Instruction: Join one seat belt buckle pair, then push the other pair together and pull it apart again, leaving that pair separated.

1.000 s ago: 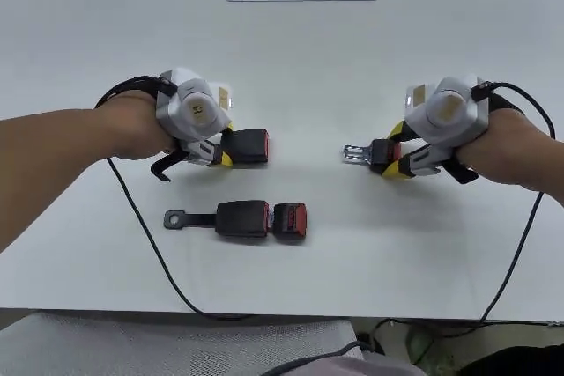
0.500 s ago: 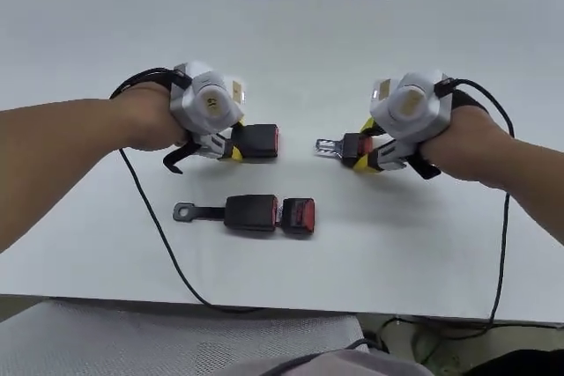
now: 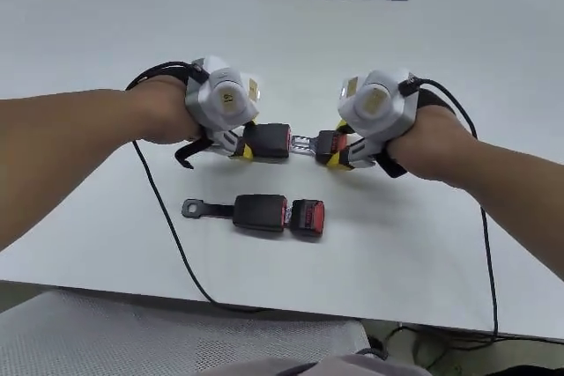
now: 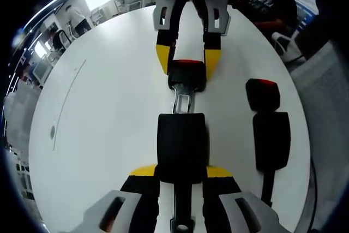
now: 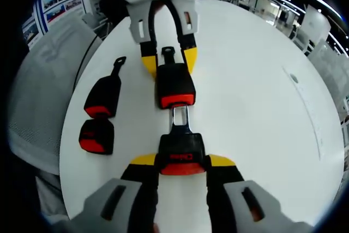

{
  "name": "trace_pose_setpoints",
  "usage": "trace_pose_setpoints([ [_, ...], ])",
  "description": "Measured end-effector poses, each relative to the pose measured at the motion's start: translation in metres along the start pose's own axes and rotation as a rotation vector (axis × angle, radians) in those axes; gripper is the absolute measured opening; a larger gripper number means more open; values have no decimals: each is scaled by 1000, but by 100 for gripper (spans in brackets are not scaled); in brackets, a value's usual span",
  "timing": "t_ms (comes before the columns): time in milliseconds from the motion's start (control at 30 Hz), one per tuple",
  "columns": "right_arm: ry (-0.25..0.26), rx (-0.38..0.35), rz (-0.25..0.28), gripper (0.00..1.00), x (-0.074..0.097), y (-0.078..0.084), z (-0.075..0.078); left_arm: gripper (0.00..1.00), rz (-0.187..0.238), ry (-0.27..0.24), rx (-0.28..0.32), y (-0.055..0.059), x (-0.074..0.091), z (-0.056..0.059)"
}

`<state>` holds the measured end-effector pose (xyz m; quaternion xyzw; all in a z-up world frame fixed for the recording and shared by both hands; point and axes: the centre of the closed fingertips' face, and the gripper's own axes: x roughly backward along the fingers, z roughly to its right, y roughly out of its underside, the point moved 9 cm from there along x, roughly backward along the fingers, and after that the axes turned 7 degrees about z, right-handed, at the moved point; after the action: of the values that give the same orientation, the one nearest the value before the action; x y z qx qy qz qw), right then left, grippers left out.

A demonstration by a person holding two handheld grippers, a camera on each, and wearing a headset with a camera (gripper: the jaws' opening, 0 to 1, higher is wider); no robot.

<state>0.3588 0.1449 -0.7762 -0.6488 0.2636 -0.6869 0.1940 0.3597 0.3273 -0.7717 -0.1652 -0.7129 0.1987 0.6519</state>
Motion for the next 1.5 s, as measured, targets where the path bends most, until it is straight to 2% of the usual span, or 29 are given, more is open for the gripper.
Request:
trace_pose_setpoints([
  [200, 1, -3, -4, 33, 0, -1, 0, 30, -5, -1, -6, 0, 0, 1],
  [400, 16, 57, -6, 33, -3, -8, -4, 30, -13, 2, -14, -1, 0, 0],
  [767, -8, 41, 23, 32, -9, -9, 2, 30, 6, 18, -21, -1, -1, -2],
  [967, -28, 58, 14, 31, -10, -13, 2, 30, -20, 35, -45, -4, -3, -3],
  [1100, -31, 57, 22, 31, -10, -14, 2, 29, -13, 32, -42, -3, -3, -2],
  [1167, -29, 46, 36, 31, -16, -20, -1, 29, -13, 28, -37, -4, -3, -1],
  [1233, -21, 43, 19, 31, -20, -25, -1, 29, -19, 27, -43, -4, -3, -1],
  [1267, -22, 44, 8, 31, -19, -24, 0, 29, -22, 26, -43, -4, -3, -1],
  [1367, -25, 37, 32, 31, -17, -20, 0, 29, -19, 26, -46, -4, -3, -1],
  [1500, -29, 39, 27, 31, -19, -22, 0, 29, -18, 23, -46, -3, -2, -1],
])
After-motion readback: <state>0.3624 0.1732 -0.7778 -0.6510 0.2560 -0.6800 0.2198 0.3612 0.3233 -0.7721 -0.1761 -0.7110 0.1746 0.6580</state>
